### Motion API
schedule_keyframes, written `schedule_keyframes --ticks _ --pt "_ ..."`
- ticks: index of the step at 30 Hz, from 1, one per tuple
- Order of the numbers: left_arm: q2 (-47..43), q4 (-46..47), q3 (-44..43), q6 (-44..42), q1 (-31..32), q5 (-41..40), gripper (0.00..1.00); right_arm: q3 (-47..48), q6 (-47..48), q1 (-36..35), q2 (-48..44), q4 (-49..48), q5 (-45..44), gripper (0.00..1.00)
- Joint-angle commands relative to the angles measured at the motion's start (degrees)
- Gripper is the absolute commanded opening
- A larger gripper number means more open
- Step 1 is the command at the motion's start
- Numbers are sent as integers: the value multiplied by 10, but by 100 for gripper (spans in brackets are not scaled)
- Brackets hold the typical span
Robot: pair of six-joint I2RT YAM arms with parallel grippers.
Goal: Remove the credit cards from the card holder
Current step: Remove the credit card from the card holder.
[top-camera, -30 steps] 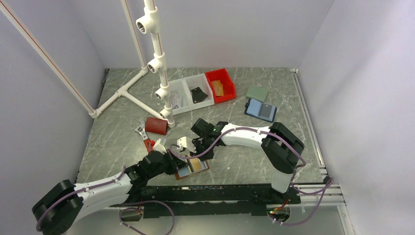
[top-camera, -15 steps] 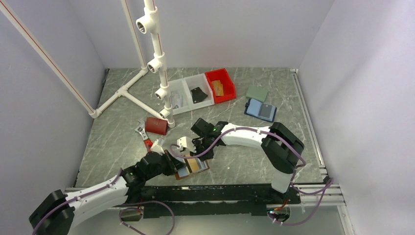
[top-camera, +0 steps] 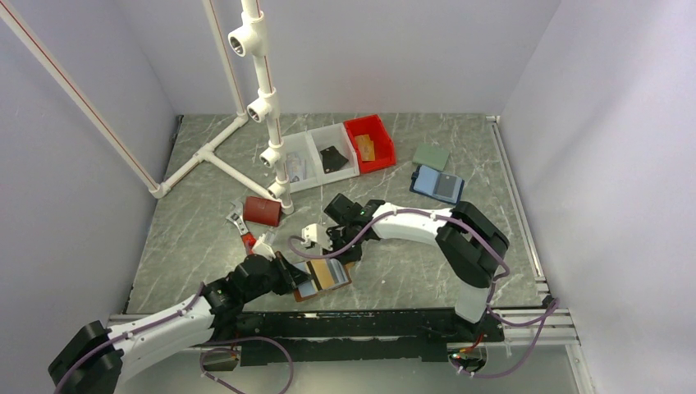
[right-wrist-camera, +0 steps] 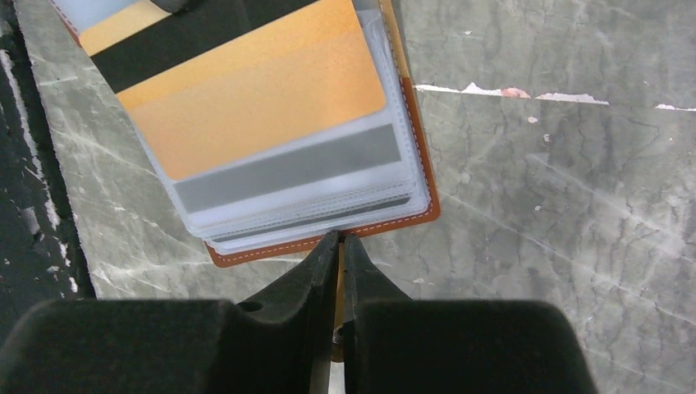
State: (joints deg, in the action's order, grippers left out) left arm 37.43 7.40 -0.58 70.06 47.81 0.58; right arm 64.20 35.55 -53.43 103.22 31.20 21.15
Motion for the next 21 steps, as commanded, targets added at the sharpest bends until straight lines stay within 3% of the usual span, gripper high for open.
schedule_keyframes --ticks 1,6,11,21 --pt "-7 -10 2 -17 -2 -4 0 -4 16 8 8 -1 -16 9" --pt "-15 -13 -5 -37 -2 -2 0 8 22 19 -6 23 41 11" --pt "-33 -32 -21 -70 -2 9 0 18 42 36 -29 60 114 21" --pt "-94 -180 -74 -89 -2 -4 0 23 59 70 -68 85 188 29"
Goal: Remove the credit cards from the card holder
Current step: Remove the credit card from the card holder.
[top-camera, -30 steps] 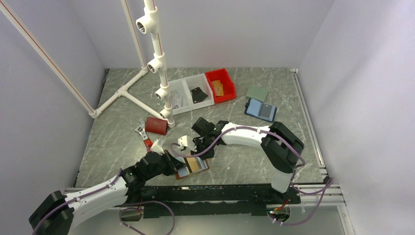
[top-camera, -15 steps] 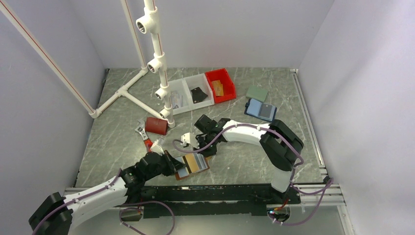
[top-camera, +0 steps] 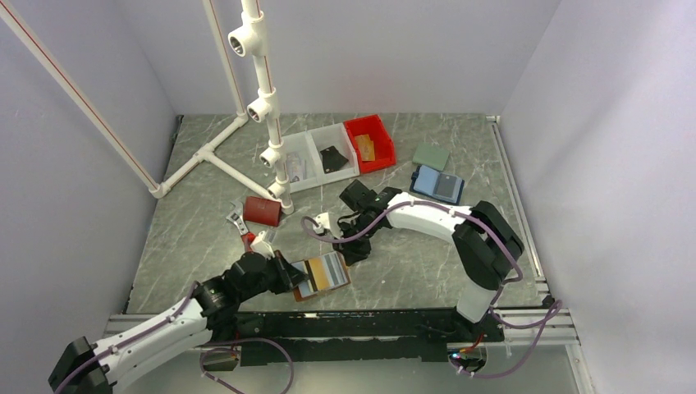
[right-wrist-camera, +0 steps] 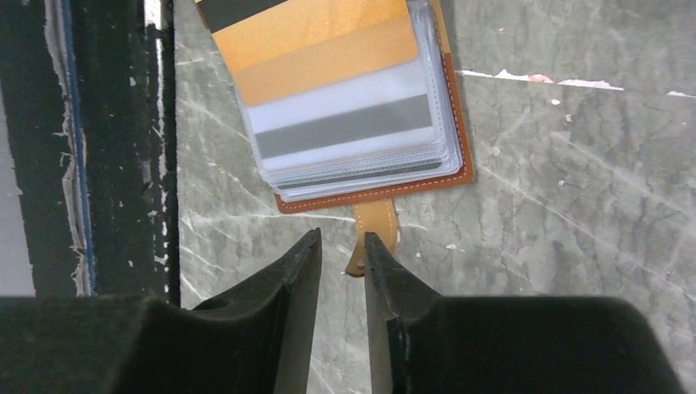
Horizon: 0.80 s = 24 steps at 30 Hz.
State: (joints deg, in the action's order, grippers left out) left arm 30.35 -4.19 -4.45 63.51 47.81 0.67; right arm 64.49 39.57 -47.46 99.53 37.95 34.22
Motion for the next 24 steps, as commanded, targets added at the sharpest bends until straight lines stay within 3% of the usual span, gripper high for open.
schedule_keyframes --ticks 1,8,14,24 --pt "-29 -74 -39 -26 -2 -5 0 20 20 12 -35 19 66 31" --pt "-53 -112 -68 -84 -2 9 0 22 19 25 -43 26 133 45" --pt "-76 -130 -88 -127 -2 21 0 22 15 26 -40 26 155 50" --pt "-38 -62 -98 -188 -2 84 0 30 0 53 -54 31 215 56"
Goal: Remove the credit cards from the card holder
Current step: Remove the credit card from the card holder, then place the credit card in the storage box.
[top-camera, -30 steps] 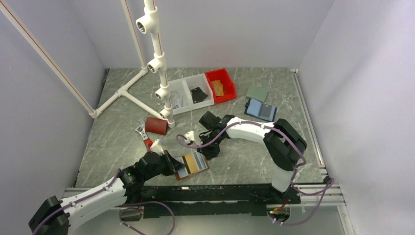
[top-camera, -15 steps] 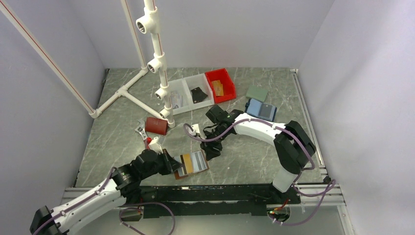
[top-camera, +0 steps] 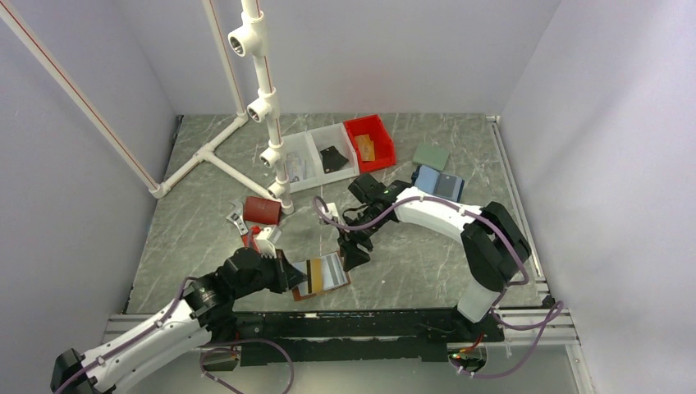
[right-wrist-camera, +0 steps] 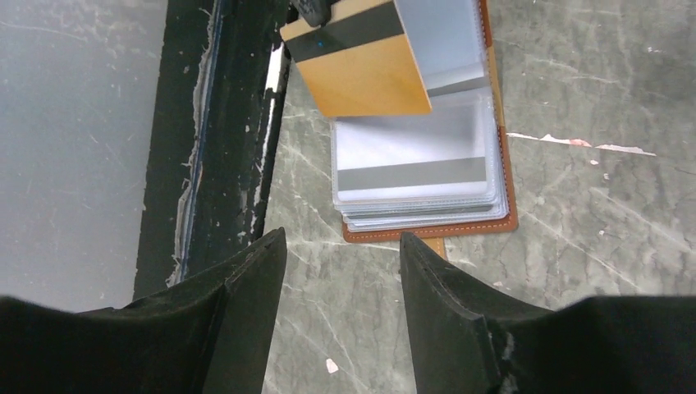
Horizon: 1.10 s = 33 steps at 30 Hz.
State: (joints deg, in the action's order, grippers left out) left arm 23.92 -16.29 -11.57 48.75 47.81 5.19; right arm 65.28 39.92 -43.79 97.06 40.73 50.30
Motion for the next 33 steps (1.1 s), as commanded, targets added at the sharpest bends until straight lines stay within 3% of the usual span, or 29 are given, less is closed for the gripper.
schedule_keyframes --ticks 1,15,22,26,33 --pt "37 74 -28 -46 -2 47 0 21 -7 19 -31 0 59 57" --pt "201 282 -36 -64 -2 129 0 -4 -96 23 -1 -82 73 64" --pt "239 319 -45 -68 -1 155 0 -1 -95 23 15 -77 99 62" --pt "238 322 -44 -69 -1 154 0 -1 -81 23 21 -66 124 55" --pt "222 298 -46 -72 -2 141 0 17 -32 22 30 -12 167 28"
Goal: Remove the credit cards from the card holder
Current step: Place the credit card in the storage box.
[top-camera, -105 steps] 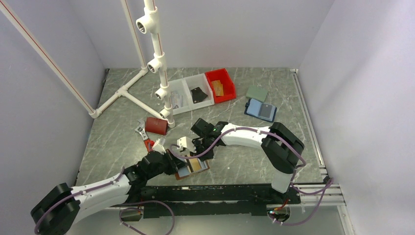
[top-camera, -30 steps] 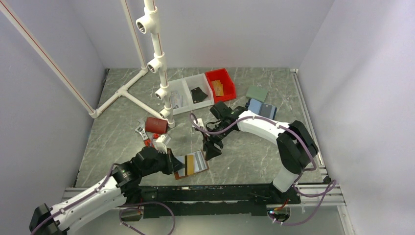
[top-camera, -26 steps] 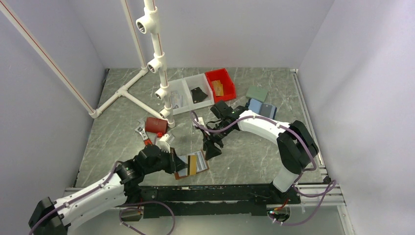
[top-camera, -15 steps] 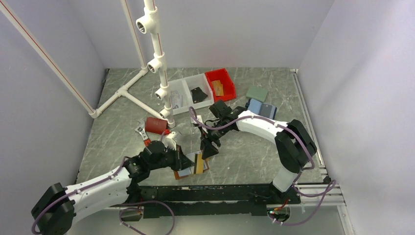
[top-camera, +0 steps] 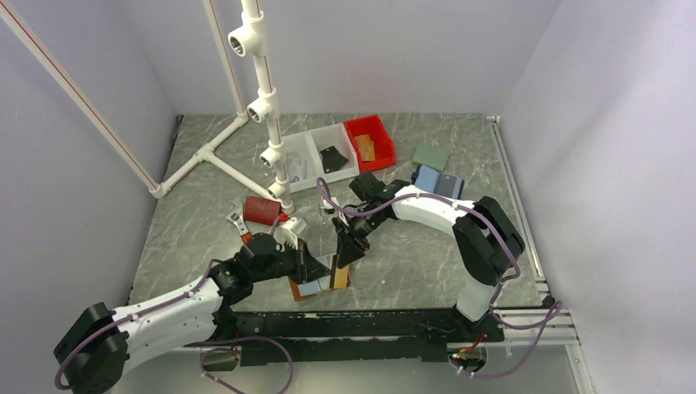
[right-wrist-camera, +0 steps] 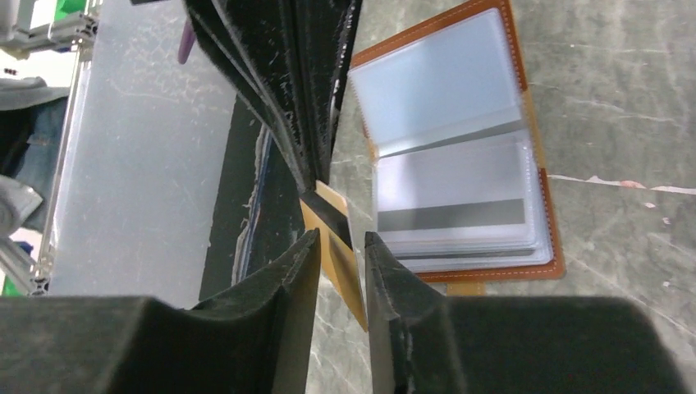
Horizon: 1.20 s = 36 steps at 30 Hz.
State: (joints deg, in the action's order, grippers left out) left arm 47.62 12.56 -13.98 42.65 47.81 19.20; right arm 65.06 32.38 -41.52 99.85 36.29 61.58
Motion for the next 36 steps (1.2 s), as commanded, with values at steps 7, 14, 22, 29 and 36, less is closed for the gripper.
schedule_keyframes --ticks 7,14,22,29,36 --pt "-69 -40 -19 3 -1 -42 10 39 105 1 -7 91 66 0" --pt "-154 -122 -12 26 -1 -84 47 71 195 25 -41 174 -4 0" --pt "-256 -153 28 72 -2 -139 78 47 211 110 -124 154 -69 0" --pt "-298 -253 24 149 -2 -219 99 38 181 169 -166 106 -131 0" --pt "-291 -293 3 142 -2 -218 99 43 150 195 -195 54 -201 0"
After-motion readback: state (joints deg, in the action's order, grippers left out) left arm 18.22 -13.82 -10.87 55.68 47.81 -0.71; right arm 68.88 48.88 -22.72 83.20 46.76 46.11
